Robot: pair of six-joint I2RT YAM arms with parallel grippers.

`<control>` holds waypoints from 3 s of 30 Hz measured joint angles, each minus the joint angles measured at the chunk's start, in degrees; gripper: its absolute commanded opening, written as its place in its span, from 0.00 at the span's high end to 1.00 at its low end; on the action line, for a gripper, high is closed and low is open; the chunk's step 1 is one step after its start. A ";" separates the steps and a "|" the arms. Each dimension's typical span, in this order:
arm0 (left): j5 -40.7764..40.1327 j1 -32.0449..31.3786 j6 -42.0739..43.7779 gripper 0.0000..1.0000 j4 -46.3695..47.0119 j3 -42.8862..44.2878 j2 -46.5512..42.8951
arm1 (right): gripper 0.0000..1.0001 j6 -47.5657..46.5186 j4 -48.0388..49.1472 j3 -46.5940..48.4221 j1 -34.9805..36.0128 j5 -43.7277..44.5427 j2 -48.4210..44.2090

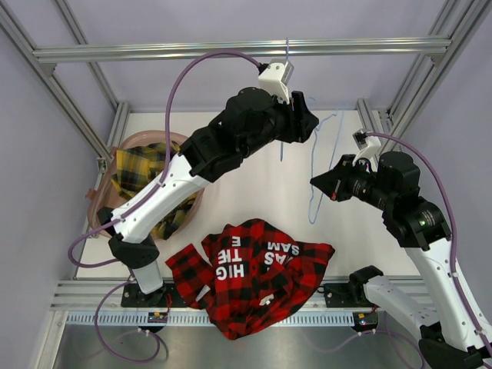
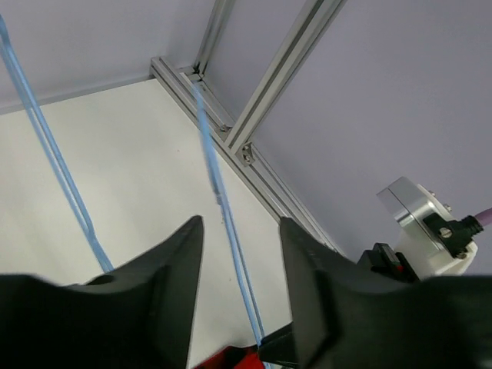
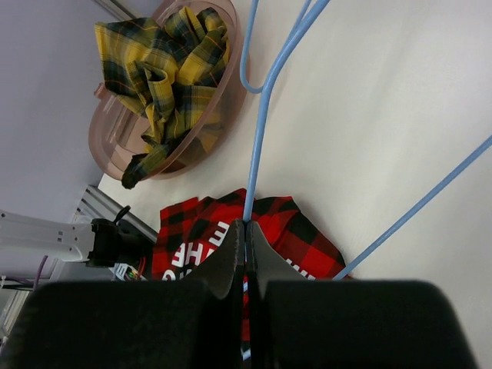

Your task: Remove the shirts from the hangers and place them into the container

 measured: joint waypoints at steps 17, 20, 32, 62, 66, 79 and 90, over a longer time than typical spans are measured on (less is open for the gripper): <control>-6.88 -3.08 7.17 0.04 1.49 -6.45 -17.79 | 1.00 1.55 0.26 0.02 0.00 -0.02 -0.68; -8.26 -3.06 8.74 0.04 1.64 -8.66 -23.65 | 1.00 1.99 0.26 0.02 0.00 -0.02 -0.70; -7.63 -3.06 7.15 0.09 -0.85 -34.82 -35.89 | 0.70 2.25 -2.56 1.51 0.02 3.98 2.14; 7.04 -3.17 -2.45 0.83 8.87 -61.02 -37.22 | 0.56 20.33 5.16 -30.34 0.02 28.09 14.60; 7.06 -3.17 -2.54 0.80 8.87 -61.13 -39.26 | 0.55 21.03 4.94 -30.34 0.02 27.98 16.50; 7.15 -3.17 -2.49 0.77 8.44 -62.45 -44.92 | 0.54 22.88 2.73 -29.68 0.02 29.05 22.12; 6.73 -3.17 -1.88 0.74 8.33 -65.18 -52.52 | 0.95 22.69 3.69 -29.42 0.33 26.97 25.97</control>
